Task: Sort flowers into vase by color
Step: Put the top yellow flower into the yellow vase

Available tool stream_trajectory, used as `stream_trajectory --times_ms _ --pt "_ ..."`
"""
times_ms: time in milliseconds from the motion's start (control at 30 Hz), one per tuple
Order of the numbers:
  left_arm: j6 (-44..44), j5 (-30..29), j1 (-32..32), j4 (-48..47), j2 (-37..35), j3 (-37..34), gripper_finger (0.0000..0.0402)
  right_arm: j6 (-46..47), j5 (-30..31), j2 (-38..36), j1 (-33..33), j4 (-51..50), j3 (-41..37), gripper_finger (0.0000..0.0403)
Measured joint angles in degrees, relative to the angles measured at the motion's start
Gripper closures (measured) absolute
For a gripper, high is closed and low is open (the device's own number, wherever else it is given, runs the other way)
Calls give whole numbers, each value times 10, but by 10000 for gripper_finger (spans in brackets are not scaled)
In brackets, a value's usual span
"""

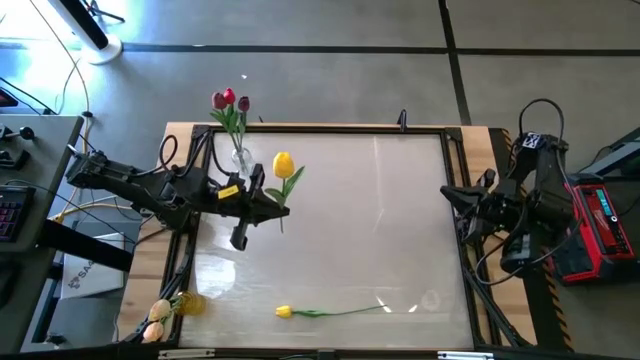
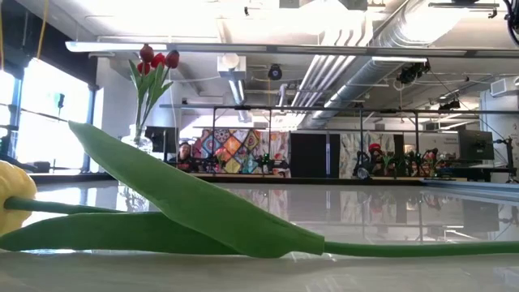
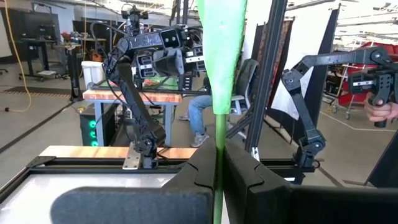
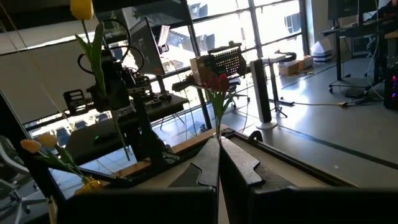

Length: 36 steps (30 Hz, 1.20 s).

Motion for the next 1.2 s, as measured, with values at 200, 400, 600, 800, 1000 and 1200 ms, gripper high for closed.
stream_trajectory --times_ms 200,400,600,800,1000,1200 --pt "0 2 0 0 0 0 401 -1 0 0 0 3 0 403" --pt "0 6 0 0 0 0 401 -1 0 0 0 2 0 403" --pt "0 6 0 0 0 0 401 -6 0 0 0 2 0 403" --pt "0 6 0 0 0 0 401 -9 0 0 0 1 0 403" --pt "0 5 0 0 0 0 401 -17 0 0 0 1 0 403" --pt "0 5 0 0 0 0 401 -39 0 0 0 -2 0 403"
